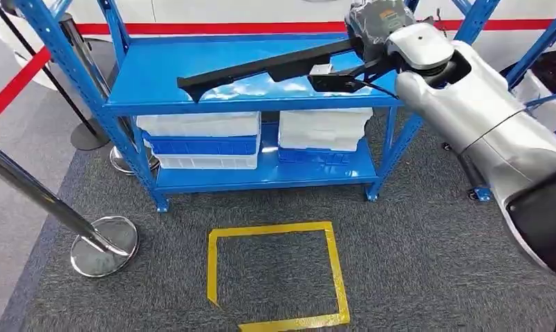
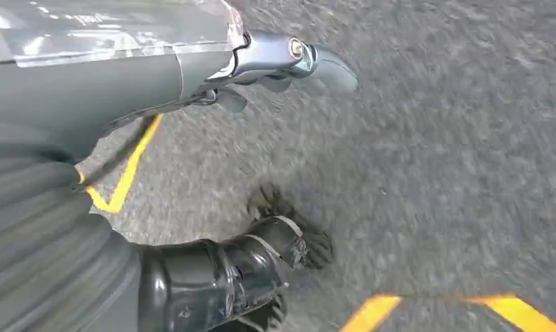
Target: Take the parts from the cabinet and place them on the table.
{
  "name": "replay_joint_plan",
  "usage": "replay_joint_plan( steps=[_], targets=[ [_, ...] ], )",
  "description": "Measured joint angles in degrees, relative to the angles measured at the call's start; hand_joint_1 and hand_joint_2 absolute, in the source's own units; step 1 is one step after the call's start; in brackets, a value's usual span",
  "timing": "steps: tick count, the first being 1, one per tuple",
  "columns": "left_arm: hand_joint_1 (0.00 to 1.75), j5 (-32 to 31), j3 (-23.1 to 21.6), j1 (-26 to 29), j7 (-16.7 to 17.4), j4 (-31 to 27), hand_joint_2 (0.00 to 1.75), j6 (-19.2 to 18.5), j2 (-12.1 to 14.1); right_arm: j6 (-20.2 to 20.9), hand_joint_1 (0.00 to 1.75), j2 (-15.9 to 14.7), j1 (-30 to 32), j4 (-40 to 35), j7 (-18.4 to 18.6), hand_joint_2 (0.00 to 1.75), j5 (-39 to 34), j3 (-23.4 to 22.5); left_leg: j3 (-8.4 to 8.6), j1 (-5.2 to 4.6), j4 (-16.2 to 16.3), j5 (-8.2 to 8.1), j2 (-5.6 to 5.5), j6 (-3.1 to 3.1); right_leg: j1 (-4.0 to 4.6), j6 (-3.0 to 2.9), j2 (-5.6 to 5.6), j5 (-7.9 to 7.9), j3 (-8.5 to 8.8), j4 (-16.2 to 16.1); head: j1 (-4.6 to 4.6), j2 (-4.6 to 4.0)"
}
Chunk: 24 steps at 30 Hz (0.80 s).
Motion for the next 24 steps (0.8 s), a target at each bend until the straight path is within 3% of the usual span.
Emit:
replay_joint_plan(
  steps=[1,2,3,4,5,7,8,9,10,12,13,14,15,16,17,18,20,21,22,23,24],
  targets=[
    [0.00,0.0,0.0,0.0,0.0,0.0,1.75,0.0,0.0,0.0,1.75,0.0,0.1,0.0,0.0,1.75,0.0,0.0,-1.10,0.02,0.4,0.59,0.02,-0.11,-0.01,-0.09,-0.01,2.35,2.26,-1.9,0.02,0.02],
    [0.00,0.0,0.0,0.0,0.0,0.0,1.75,0.0,0.0,0.0,1.75,0.0,0.2,0.1,0.0,1.75,0.0,0.0,-1.93,0.03,0.6,1.01,0.02,-0.23,-0.01,-0.26,-0.01,3.63,4.99,-4.9,0.00,0.02],
    [0.00,-0.2,0.0,-0.1,0.0,0.0,1.75,0.0,-0.1,-0.1,1.75,0.0,0.2,0.0,0.0,1.75,0.0,0.0,-2.70,0.03,1.1,1.56,0.00,-0.52,0.01,-0.60,0.01,3.22,9.60,-10.6,0.00,0.00],
    [0.00,-0.3,0.0,-0.1,0.0,0.0,1.75,0.1,-0.1,-0.1,1.75,0.0,0.2,0.0,0.0,1.75,0.0,0.0,-3.31,-0.17,1.3,1.89,-0.08,-0.85,0.27,-0.99,0.05,0.04,12.76,-15.5,0.00,0.02],
    [0.00,-0.3,0.0,-0.1,0.1,0.0,1.75,0.2,-0.1,-0.2,1.75,0.2,0.4,-0.2,-0.1,1.75,0.0,0.0,-3.23,-0.17,1.1,2.50,-0.07,-1.21,0.57,-1.47,0.09,-0.54,13.63,-17.3,-0.13,0.02],
    [0.00,-0.3,0.1,-0.1,0.1,0.0,1.75,0.3,-0.1,-0.1,1.75,0.1,0.2,0.0,-0.1,1.75,0.0,0.0,-3.38,-0.07,0.6,3.78,-0.01,-1.80,0.84,-1.98,0.10,0.30,12.93,-17.6,-0.04,0.00],
    [0.00,-0.3,0.1,0.1,0.1,0.0,1.75,0.4,-0.1,-0.1,1.75,0.2,0.4,0.0,-0.1,1.75,0.0,0.0,-3.69,-0.44,0.2,4.50,-0.19,-2.21,0.65,-2.52,-0.04,1.06,12.28,-18.0,0.02,0.00],
    [0.00,-0.3,0.2,0.1,0.1,0.0,1.75,0.4,-0.1,-0.1,1.75,0.2,0.4,0.1,-0.1,1.75,0.0,0.0,-4.26,-0.07,0.7,3.67,-0.25,-2.41,0.09,-3.06,-0.41,2.10,11.92,-18.4,0.00,0.00],
    [0.00,-0.3,0.2,0.1,0.1,0.0,1.75,0.4,-0.1,-0.1,1.75,0.5,0.4,0.1,-0.1,1.75,0.0,0.0,-5.21,-0.09,2.3,0.53,-0.34,-2.65,0.12,-3.57,-0.41,2.78,11.09,-18.5,-0.07,0.00],
    [0.00,-0.4,0.2,0.2,0.1,0.0,1.75,0.5,-0.1,-0.1,1.75,0.5,0.5,0.1,-0.1,1.75,0.0,0.0,-6.95,0.18,10.6,-7.52,-0.36,-3.24,0.20,-4.06,-0.44,4.41,9.08,-18.5,-0.04,0.00],
    [0.00,-0.4,0.2,0.3,0.1,0.0,1.75,0.4,-0.1,-0.1,1.75,0.5,0.5,0.1,-0.1,1.75,0.0,0.0,-7.47,0.23,14.7,-9.70,-0.36,-3.42,0.23,-4.10,-0.42,5.12,8.14,-18.4,-0.04,0.00],
    [0.00,-0.4,0.2,0.2,0.1,0.0,1.75,0.4,-0.1,-0.1,1.75,0.5,0.5,0.1,-0.1,1.75,0.0,0.0,-7.59,0.25,17.7,-10.32,-0.36,-3.58,0.25,-4.05,-0.41,5.79,7.27,-18.4,-0.04,0.00],
    [0.00,-0.4,0.2,0.1,0.0,0.0,1.75,0.5,-0.1,0.0,1.75,0.5,0.5,0.2,-0.1,1.75,0.0,0.1,-7.01,0.26,19.6,-8.71,-0.36,-3.63,0.25,-3.93,-0.39,6.62,6.16,-18.3,-0.04,0.00],
    [0.00,-0.4,0.2,0.1,0.0,0.0,1.75,0.5,0.0,0.0,1.75,0.5,0.6,0.2,-0.1,1.75,0.0,0.0,-5.80,0.27,19.3,-6.53,-0.35,-3.63,0.23,-3.82,-0.37,7.20,5.35,-18.2,-0.04,0.00],
    [0.00,-0.5,0.2,0.0,0.0,0.0,1.75,0.5,0.0,0.0,1.75,0.5,0.7,0.2,-0.1,1.75,0.0,0.1,-2.63,0.27,16.1,-3.54,-0.36,-3.50,0.21,-3.57,-0.34,7.98,4.26,-18.0,-0.07,0.02],
    [0.00,-0.5,0.2,0.0,-0.1,0.0,1.75,0.5,0.0,0.0,1.75,0.5,0.7,0.2,-0.1,1.75,0.0,0.1,0.63,0.27,12.0,-2.93,-0.36,-3.26,0.21,-3.37,-0.30,8.50,3.60,-17.8,-0.06,0.00],
    [0.00,-0.6,0.2,-0.1,-0.1,0.0,1.75,0.6,0.1,-0.1,1.75,0.4,0.6,0.2,-0.1,1.75,0.0,0.0,8.78,-0.05,0.0,-7.49,-0.49,-2.75,0.52,-2.75,-0.33,9.35,2.80,-17.3,-0.02,0.00],
    [0.00,-0.6,0.2,-0.1,-0.1,0.0,1.75,0.6,0.1,-0.1,1.75,0.4,0.7,0.2,0.0,1.75,0.2,0.0,8.71,-0.08,0.0,-7.71,-0.68,-2.55,0.43,-2.49,-0.53,9.98,2.87,-17.6,-0.02,0.00],
    [0.00,-0.7,0.2,0.0,-0.1,0.0,1.75,0.7,0.1,-0.1,1.75,0.5,0.7,0.2,0.1,1.75,0.2,0.1,7.82,-0.22,0.0,-6.92,-0.82,-2.47,0.28,-2.20,-0.60,10.77,2.90,-18.1,-0.02,0.00],
    [0.00,-0.9,0.2,0.0,0.0,0.0,1.75,0.7,0.1,-0.1,1.75,0.6,0.7,0.2,0.2,1.75,0.2,0.1,7.31,-0.40,-0.1,-6.53,-0.81,-2.12,0.17,-1.78,-0.61,11.62,2.74,-18.5,-0.07,0.02],
    [0.00,-1.0,0.2,0.0,0.0,0.0,1.75,0.7,0.0,-0.1,1.75,0.5,0.9,0.4,0.3,1.75,0.2,0.1,6.92,0.17,-0.7,-5.58,-0.63,-1.47,0.58,-1.37,-0.47,12.00,2.40,-18.9,0.00,0.00]
  ],
)
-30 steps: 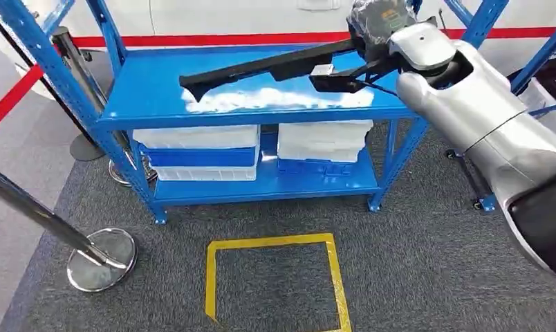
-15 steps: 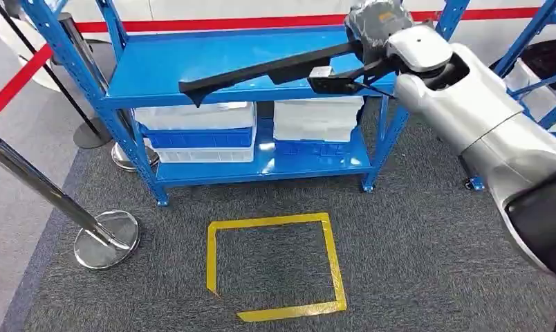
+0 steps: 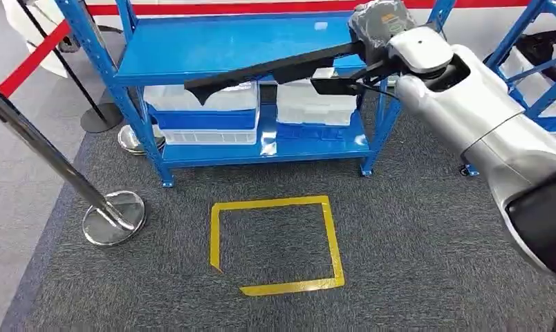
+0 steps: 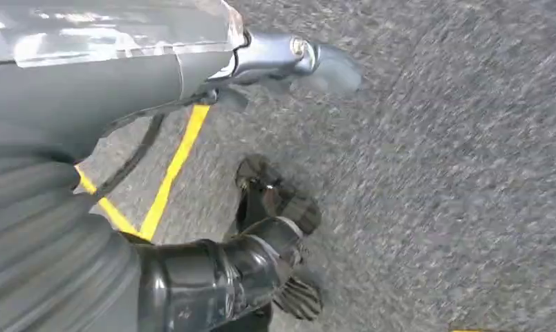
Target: Take the parts from the cabinet and place them on the table.
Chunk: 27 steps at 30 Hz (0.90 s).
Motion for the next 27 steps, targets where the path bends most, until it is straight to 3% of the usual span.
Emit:
replay_joint_plan(
  steps=[2,4,5,6,7,9,10,11,12,14,15,16,17,19,20,21,22,23,24,25,26,27],
  targets=[
    [0.00,-0.1,0.0,-0.2,0.1,0.0,1.75,0.1,0.0,0.0,1.75,-0.1,0.1,0.2,0.1,1.75,0.0,0.0,-1.23,0.03,0.0,1.67,0.54,1.38,-0.50,0.07,0.44,-6.12,-1.54,3.7,0.00,0.02],
    [0.00,-0.2,0.0,-0.1,0.1,0.0,1.75,0.2,0.0,0.0,1.75,-0.2,0.4,0.2,0.1,1.75,0.0,0.0,-2.86,-0.10,0.1,2.99,0.59,1.53,-0.59,0.42,0.45,-12.68,-3.30,12.6,-0.02,0.02],
    [0.00,-0.2,0.1,0.0,0.2,0.0,1.75,0.2,0.1,0.0,1.75,-0.2,0.7,0.3,0.2,1.75,0.0,0.0,-3.80,-0.15,0.2,3.62,0.59,1.50,-0.59,0.58,0.45,-13.96,-4.06,16.9,0.00,0.00],
    [0.00,-0.2,0.1,0.0,0.2,0.0,1.75,0.2,0.1,0.0,1.75,-0.3,0.9,0.3,0.3,1.75,0.0,0.0,-4.69,-0.16,0.5,4.14,0.58,1.45,-0.59,0.60,0.45,-13.35,-3.97,19.0,-0.02,0.02],
    [0.00,-0.2,0.2,0.0,0.2,0.0,1.75,0.2,0.1,0.0,1.75,-0.3,1.1,0.4,0.3,1.75,0.0,0.0,-5.65,-0.16,0.8,4.62,0.59,1.39,-0.58,0.59,0.45,-11.61,-2.68,18.7,0.00,0.00],
    [0.00,-0.2,0.4,0.0,0.2,0.0,1.75,0.2,0.0,0.0,1.75,-0.3,1.2,0.4,0.3,1.75,0.2,0.0,-7.31,-0.16,1.4,5.40,0.59,1.17,-0.55,0.23,0.45,-8.48,2.74,12.3,-0.02,0.00],
    [0.00,-0.2,0.4,0.0,0.2,0.0,1.75,0.2,0.0,0.0,1.75,-0.3,1.1,0.4,0.3,1.75,0.2,0.0,-7.84,-0.13,1.7,5.75,0.57,0.94,-0.44,-0.22,0.52,-8.62,6.81,6.9,0.00,0.02],
    [0.00,-0.2,0.4,-0.1,0.2,0.0,1.75,0.2,-0.1,0.0,1.75,-0.2,1.1,0.4,0.3,1.75,0.3,0.0,-8.43,-0.39,1.9,6.06,0.49,0.56,0.09,-0.47,0.55,-10.75,9.38,2.8,0.00,0.02],
    [0.00,-0.2,0.4,0.0,0.2,0.0,1.75,0.2,-0.1,0.0,1.75,-0.2,1.1,0.1,0.4,1.75,0.3,0.0,-8.57,-0.23,1.7,6.74,0.58,0.17,0.13,-0.54,0.47,-11.23,9.98,1.0,-0.04,0.00],
    [0.00,-0.2,0.5,0.0,0.2,0.0,1.75,0.2,-0.1,0.1,1.75,-0.2,0.9,0.1,0.6,1.75,0.3,0.0,-8.63,-0.03,1.0,7.93,0.58,-0.52,0.49,-0.94,0.53,-10.03,9.17,1.2,-0.02,0.00],
    [0.00,-0.3,0.5,0.2,0.2,0.0,1.75,0.1,-0.1,0.2,1.75,-0.2,0.9,0.1,0.6,1.75,0.4,0.0,-8.81,-0.36,0.6,8.42,0.38,-0.90,0.28,-1.43,0.34,-9.46,9.15,0.2,-0.02,0.00],
    [0.00,-0.3,0.5,0.1,0.3,0.0,1.75,0.1,-0.1,0.2,1.75,-0.1,0.9,0.1,0.6,1.75,0.4,0.0,-9.41,-0.07,1.3,6.85,0.25,-1.07,-0.31,-1.95,-0.11,-8.49,8.87,-0.3,-0.05,0.02],
    [0.00,-0.3,0.6,0.0,0.2,0.0,1.75,0.1,0.0,0.3,1.75,0.0,0.8,0.1,0.7,1.75,0.4,0.0,-10.24,-0.20,3.4,4.00,0.20,-1.51,-0.26,-2.27,0.00,-7.87,8.41,-0.7,-0.07,0.02],
    [0.00,-0.5,0.6,0.2,0.3,0.0,1.75,0.1,-0.1,0.2,1.75,0.2,0.8,0.1,1.1,1.75,-0.2,0.0,-12.28,0.08,11.4,-2.06,0.15,-2.05,-0.26,-2.71,-0.13,-6.94,7.13,-0.5,-0.02,0.00],
    [0.00,-0.6,0.6,0.2,0.4,0.0,1.75,0.0,-0.1,0.1,1.75,0.2,0.8,0.1,1.5,1.75,-1.0,-0.1,-13.19,0.16,15.5,-3.88,0.16,-2.28,-0.23,-2.76,-0.10,-6.35,6.30,-0.4,-0.04,0.02],
    [0.00,-0.6,0.6,0.2,0.3,0.0,1.75,0.0,-0.1,0.0,1.75,0.3,0.8,0.1,2.1,1.75,-2.1,-0.3,-13.28,0.18,18.0,-3.91,0.16,-2.39,-0.23,-2.70,-0.07,-5.86,5.40,-0.1,-0.04,0.00],
    [0.00,-0.6,0.6,0.1,0.3,0.0,1.75,-0.1,0.0,0.0,1.75,0.3,0.8,0.1,2.4,1.75,-2.8,-0.6,-12.22,0.20,17.7,-2.57,0.16,-2.41,-0.28,-2.60,-0.02,-5.52,4.64,0.3,-0.04,0.00],
    [0.00,-0.7,0.6,0.1,0.3,0.0,1.75,-0.2,0.0,-0.1,1.75,0.3,0.8,-0.1,2.6,1.75,-3.7,-1.3,-9.85,0.23,14.9,-0.49,0.17,-2.37,-0.33,-2.48,0.00,-5.26,3.91,0.6,-0.07,0.02],
    [0.00,-0.8,0.7,0.1,0.3,0.0,1.75,-0.2,0.0,-0.3,1.75,0.3,0.8,-0.3,2.7,1.75,-4.2,-2.0,-6.73,0.23,10.5,1.32,0.17,-2.21,-0.35,-2.29,0.04,-5.07,3.39,1.0,-0.07,0.02],
    [0.00,-0.8,0.7,0.1,0.3,0.0,1.75,-0.2,0.0,-0.5,1.75,0.3,0.8,-0.7,2.7,1.75,-4.5,-2.6,-3.18,0.23,5.1,2.06,0.12,-1.89,-0.36,-2.12,0.04,-4.92,3.00,1.4,-0.07,0.00],
    [0.00,-0.8,0.8,0.0,0.4,0.0,1.75,-0.2,0.0,-0.7,1.75,0.2,0.8,-1.0,2.7,1.75,-4.6,-3.3,-1.14,-0.05,2.3,0.15,-0.07,-1.59,-0.22,-1.75,0.01,-4.65,2.56,1.4,-0.04,0.00],
    [0.00,-0.9,0.8,0.0,0.4,0.0,1.75,-0.2,0.0,-0.9,1.75,0.0,0.8,-1.0,2.8,1.75,-4.9,-3.8,-0.85,-0.24,0.7,0.22,-0.24,-1.35,-0.23,-1.45,-0.11,-4.12,2.38,1.4,-0.04,0.00]
  ],
)
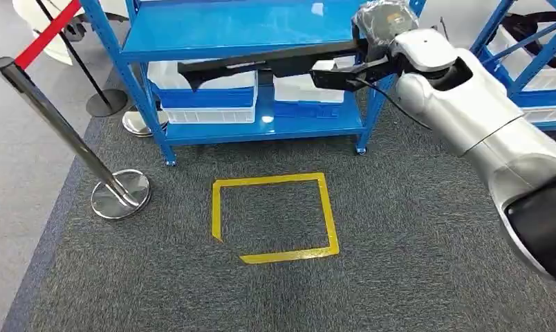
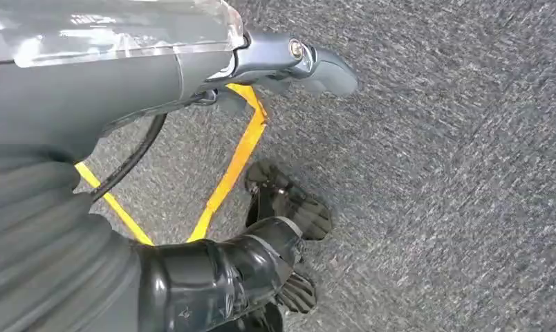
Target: Take the parts from the cabinet and place them on the table.
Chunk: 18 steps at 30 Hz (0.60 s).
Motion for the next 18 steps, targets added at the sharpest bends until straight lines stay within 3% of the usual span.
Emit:
replay_joint_plan(
  steps=[3,4,5,6,8,9,10,11,12,13,14,15,18],
  targets=[
    [0.00,-0.4,0.1,0.1,0.4,0.0,1.75,0.0,0.0,-0.5,1.75,-0.4,0.2,-0.5,0.1,1.75,-0.2,-1.0,-0.92,-0.23,0.0,1.32,-0.06,0.72,-0.01,0.89,0.01,1.59,-0.13,-0.8,0.02,0.02],
    [0.00,-0.5,0.1,0.1,0.4,0.0,1.75,0.1,-0.1,-0.8,1.75,-0.7,0.6,-0.7,0.2,1.75,-0.1,-1.5,-1.25,0.54,-0.8,2.22,0.39,1.38,-0.13,1.20,0.12,0.62,-0.62,-0.5,-0.02,0.02],
    [0.00,-0.6,0.1,0.0,0.5,0.0,1.75,0.1,-0.1,-1.0,1.75,-1.1,0.7,-1.0,0.2,1.75,-0.1,-1.8,-1.76,0.37,-0.8,2.94,0.56,1.91,-0.10,1.46,0.48,-1.94,-1.13,0.8,0.09,0.00],
    [0.00,-0.6,0.2,-0.1,0.5,0.0,1.75,0.1,-0.1,-1.1,1.75,-1.5,0.7,-1.4,0.2,1.75,-0.1,-2.3,-2.52,0.33,-0.8,3.43,0.59,2.49,-0.21,1.60,0.60,-5.64,-1.99,4.2,0.07,0.02],
    [0.00,-0.9,0.2,0.0,0.4,0.0,1.75,0.3,-0.1,-1.1,1.75,-2.1,0.8,-2.1,0.4,1.75,-0.2,-3.1,-4.09,0.22,-0.6,4.49,0.61,2.68,-0.25,2.05,0.66,-11.48,-4.19,13.6,0.04,0.00],
    [0.00,-0.9,0.2,0.0,0.4,0.0,1.75,0.3,-0.1,-1.1,1.75,-2.4,0.8,-2.3,0.6,1.75,-0.2,-3.4,-4.91,0.21,-0.3,4.94,0.67,2.64,-0.32,2.24,0.66,-12.06,-4.54,17.0,0.04,0.00],
    [0.00,-0.9,0.2,0.0,0.3,0.0,1.75,0.3,-0.1,-1.0,1.75,-2.5,0.8,-2.4,0.6,1.75,-0.2,-3.6,-5.46,0.22,-0.1,5.22,0.71,2.59,-0.40,2.36,0.65,-11.31,-4.16,18.0,0.04,0.02],
    [0.00,-0.9,0.2,0.0,0.2,0.0,1.75,0.4,-0.1,-1.0,1.75,-2.7,0.8,-2.6,0.7,1.75,-0.2,-3.8,-6.39,0.26,0.4,5.56,0.80,2.49,-0.60,2.49,0.65,-8.98,-2.16,16.7,0.04,0.00],
    [0.00,-0.9,0.2,0.0,0.2,0.0,1.75,0.4,-0.1,-1.0,1.75,-2.9,0.7,-3.0,0.7,1.75,-0.2,-4.0,-7.18,0.33,0.9,5.78,0.84,2.34,-0.81,2.57,0.63,-6.76,0.87,13.0,0.07,0.00],
    [0.00,-0.9,0.2,0.0,0.1,0.0,1.75,0.3,-0.1,-1.0,1.75,-3.0,0.7,-3.2,0.7,1.75,-0.2,-4.0,-7.69,0.36,1.3,5.98,0.85,2.17,-0.94,2.58,0.62,-5.75,3.55,9.2,0.04,0.00],
    [0.00,-0.9,0.2,-0.1,0.0,0.0,1.75,0.3,-0.1,-1.0,1.75,-3.1,0.6,-3.7,0.7,1.75,-0.2,-4.1,-8.44,0.32,1.8,6.28,0.85,1.80,-1.03,2.51,0.69,-7.54,6.72,3.6,0.04,0.00],
    [0.00,-0.9,0.2,-0.2,0.0,0.0,1.75,0.3,-0.1,-1.0,1.75,-3.1,0.5,-4.2,0.7,1.75,-0.2,-4.2,-8.92,0.18,2.1,6.68,0.85,1.35,-0.34,2.16,0.83,-8.68,8.59,0.5,-0.02,0.02],
    [0.00,-0.9,0.2,-0.1,-0.1,0.0,1.75,0.3,-0.1,-1.0,1.75,-3.4,0.5,-4.6,0.7,1.75,-0.2,-4.8,-9.32,0.19,1.0,8.84,0.70,0.56,-0.13,1.10,0.70,-7.30,7.32,0.5,0.04,0.00]
  ],
)
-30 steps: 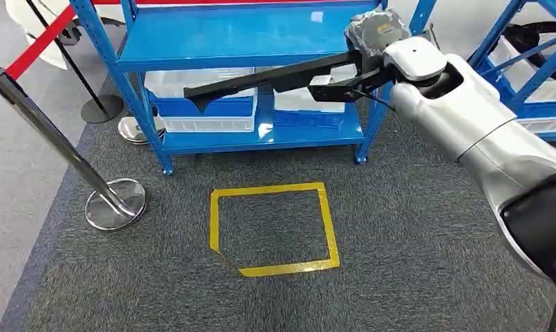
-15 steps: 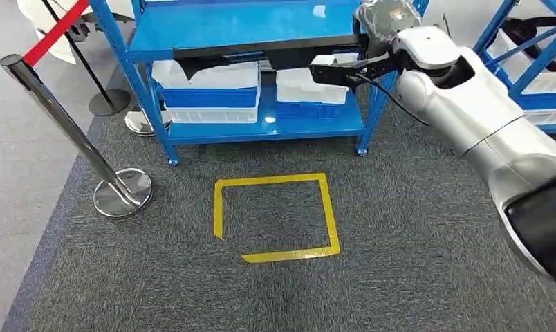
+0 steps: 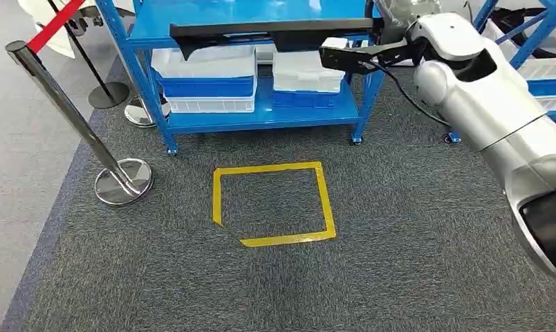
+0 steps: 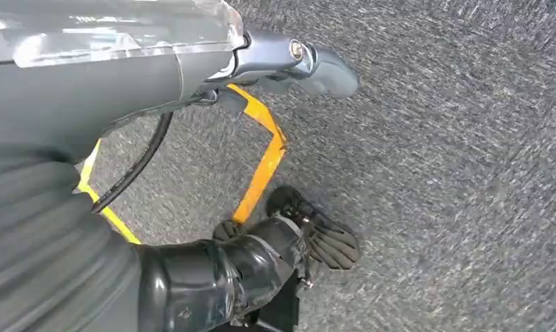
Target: Take the parts from the cabinet and place them on the table.
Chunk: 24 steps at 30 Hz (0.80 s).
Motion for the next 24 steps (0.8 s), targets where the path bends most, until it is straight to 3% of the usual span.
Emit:
replay_joint_plan(
  steps=[1,2,3,4,5,6,7,8,9,10,11,12,13,15,16,17,18,19,20,21,22,23,24],
  targets=[
    [0.00,0.0,0.0,0.1,0.0,0.0,1.75,0.0,0.0,0.0,1.75,0.0,0.1,0.0,0.0,1.75,0.0,0.0,-0.66,-0.22,-0.1,0.14,-0.15,-0.33,-0.68,-0.79,-0.35,0.78,-0.84,-0.8,-0.02,0.00],
    [0.00,0.0,0.0,0.1,0.0,0.0,1.75,0.0,0.0,0.0,1.75,0.0,0.1,0.0,0.0,1.75,0.0,0.0,-1.29,-0.02,0.9,-2.43,-0.13,-0.64,-0.63,-1.36,-0.56,1.71,-1.11,-0.8,-0.04,0.00],
    [0.00,0.0,0.0,0.1,0.0,0.0,1.75,0.0,0.0,0.0,1.75,0.0,0.1,-0.2,0.0,1.75,0.0,0.0,-2.12,0.07,3.7,-6.23,-0.16,-0.75,-0.61,-1.96,-0.59,2.43,-1.92,-0.8,-0.04,0.00],
    [0.00,0.0,0.0,0.2,0.0,0.0,1.75,0.0,0.0,0.1,1.75,-0.2,0.1,-0.4,0.0,1.75,0.1,0.0,-2.94,0.12,8.0,-9.99,-0.14,-0.95,-0.54,-2.18,-0.63,3.01,-2.82,-0.7,-0.07,0.00],
    [0.00,0.0,0.0,0.3,0.0,0.0,1.75,0.0,0.0,0.1,1.75,-0.3,0.0,-0.5,0.1,1.75,0.1,-0.1,-3.55,0.22,12.0,-12.52,-0.14,-1.11,-0.48,-2.26,-0.65,3.58,-3.62,-0.5,-0.04,0.00],
    [0.00,0.0,0.0,0.3,0.0,0.0,1.75,0.0,0.0,0.3,1.75,-0.3,0.0,-0.5,0.2,1.75,0.3,-0.1,-3.92,0.31,16.4,-13.71,-0.14,-1.32,-0.42,-2.26,-0.64,4.38,-4.68,-0.4,-0.04,0.00],
    [0.00,0.0,0.0,0.3,0.0,0.0,1.75,0.0,0.0,0.5,1.75,-0.3,0.0,-0.5,0.2,1.75,0.3,-0.1,-3.62,0.35,18.5,-12.68,-0.14,-1.40,-0.41,-2.21,-0.63,5.01,-5.64,-0.2,-0.04,0.00],
    [0.00,0.0,0.1,0.2,-0.1,0.0,1.75,0.0,0.0,0.6,1.75,-0.3,0.0,-0.5,0.2,1.75,0.3,-0.1,-2.43,0.41,18.5,-10.47,-0.14,-1.46,-0.42,-2.09,-0.61,5.62,-6.63,0.0,-0.04,0.00],
    [0.00,0.0,0.1,0.0,-0.2,0.0,1.75,0.0,0.0,0.8,1.75,-0.3,0.0,-0.5,0.2,1.75,0.5,-0.1,-0.15,0.46,16.6,-7.83,-0.14,-1.45,-0.46,-1.90,-0.60,6.24,-7.61,0.3,-0.04,0.02],
    [0.00,0.0,0.2,0.0,-0.2,0.0,1.75,0.0,0.0,1.0,1.75,-0.3,0.0,-0.5,0.2,1.75,0.7,-0.1,3.11,0.49,12.8,-6.36,-0.14,-1.30,-0.48,-1.67,-0.55,6.83,-8.52,0.5,-0.07,0.00],
    [0.00,0.0,0.2,-0.2,-0.3,0.0,1.75,0.0,0.0,1.0,1.75,-0.3,-0.2,-0.5,0.0,1.75,1.0,-0.1,7.13,0.54,7.6,-7.61,-0.17,-1.03,-0.47,-1.40,-0.47,7.42,-9.07,0.7,-0.07,0.00],
    [0.00,0.0,0.3,-0.3,-0.3,0.0,1.75,0.0,0.0,1.0,1.75,-0.4,-0.3,-0.5,0.0,1.75,1.2,-0.1,10.83,0.21,1.8,-10.53,-0.23,-0.87,-0.16,-1.04,-0.41,7.88,-9.53,0.8,-0.09,0.02],
    [0.00,0.0,0.3,-0.3,-0.4,0.0,1.75,0.0,0.1,1.0,1.75,-0.7,-0.4,-0.4,0.0,1.75,1.3,-0.1,11.66,0.16,-0.7,-11.66,-0.45,-0.58,-0.30,-0.72,-0.64,8.60,-9.58,0.6,0.02,0.00],
    [0.00,0.0,0.4,-0.2,-0.4,0.0,1.75,0.1,0.1,1.0,1.75,-0.7,-0.8,-0.4,0.0,1.75,1.6,-0.1,10.62,-0.23,-0.6,-10.27,-0.63,-0.11,-0.40,0.05,-0.84,10.52,-9.61,-0.8,-0.09,0.02],
    [0.00,0.0,0.4,-0.2,-0.4,0.0,1.75,0.1,0.1,1.0,1.75,-1.0,-0.7,-0.2,0.1,1.75,1.7,-0.1,9.64,0.10,-1.3,-9.23,-0.48,0.47,-0.16,0.46,-0.64,11.43,-9.85,-1.5,0.02,0.00],
    [0.00,0.0,0.4,-0.2,-0.4,0.0,1.75,0.1,0.0,1.0,1.75,-1.1,-0.6,0.0,0.1,1.75,1.7,-0.1,9.46,0.37,-1.6,-8.12,-0.08,0.94,-0.56,0.52,-0.38,9.55,-10.41,-0.9,-0.04,0.02],
    [0.00,0.0,0.4,-0.2,-0.4,0.0,1.75,0.1,0.0,1.1,1.75,-1.2,-0.7,0.1,0.0,1.75,1.7,-0.1,8.46,0.42,-1.6,-7.19,0.01,1.90,-0.58,0.50,-0.33,5.59,-11.19,1.1,0.11,0.00],
    [0.00,0.0,0.4,-0.3,-0.4,0.0,1.75,0.2,0.0,1.1,1.75,-1.3,-0.7,0.2,0.0,1.75,1.7,0.0,7.49,0.38,-1.6,-6.36,0.10,2.01,-0.65,0.68,-0.26,1.14,-11.89,4.9,0.09,0.02],
    [0.00,0.0,0.4,-0.2,-0.5,0.0,1.75,0.2,0.0,1.1,1.75,-1.3,-0.7,0.2,0.0,1.75,1.9,0.0,6.52,0.31,-1.5,-5.57,0.11,2.11,-0.66,0.91,-0.20,-2.25,-12.55,9.5,0.09,0.00],
    [0.00,0.0,0.4,-0.2,-0.5,0.0,1.75,0.2,0.0,1.2,1.75,-1.3,-0.7,0.2,0.0,1.75,1.9,0.0,5.45,0.21,-1.3,-4.80,0.14,2.07,-0.65,1.15,-0.18,-3.81,-13.11,14.1,0.09,0.00],
    [0.00,0.0,0.5,-0.2,-0.5,0.0,1.75,0.2,0.0,1.2,1.75,-1.3,-0.7,0.3,0.0,1.75,2.0,-0.1,4.31,0.15,-1.1,-4.11,0.16,2.05,-0.66,1.28,-0.18,-3.21,-13.11,17.3,0.07,0.00],
    [0.00,-0.1,0.5,-0.2,-0.5,0.0,1.75,0.2,0.0,1.2,1.75,-1.3,-0.7,0.4,0.0,1.75,2.1,0.0,3.19,0.14,-0.7,-3.51,0.21,1.99,-0.66,1.32,-0.17,-1.20,-12.21,18.3,0.09,0.00],
    [0.00,-0.1,0.5,-0.2,-0.5,0.0,1.75,0.2,0.0,1.3,1.75,-1.3,-0.7,0.5,0.0,1.75,2.2,0.0,2.07,0.15,-0.3,-2.94,0.24,1.92,-0.66,1.29,-0.18,1.38,-10.11,17.0,0.09,0.02]
  ],
)
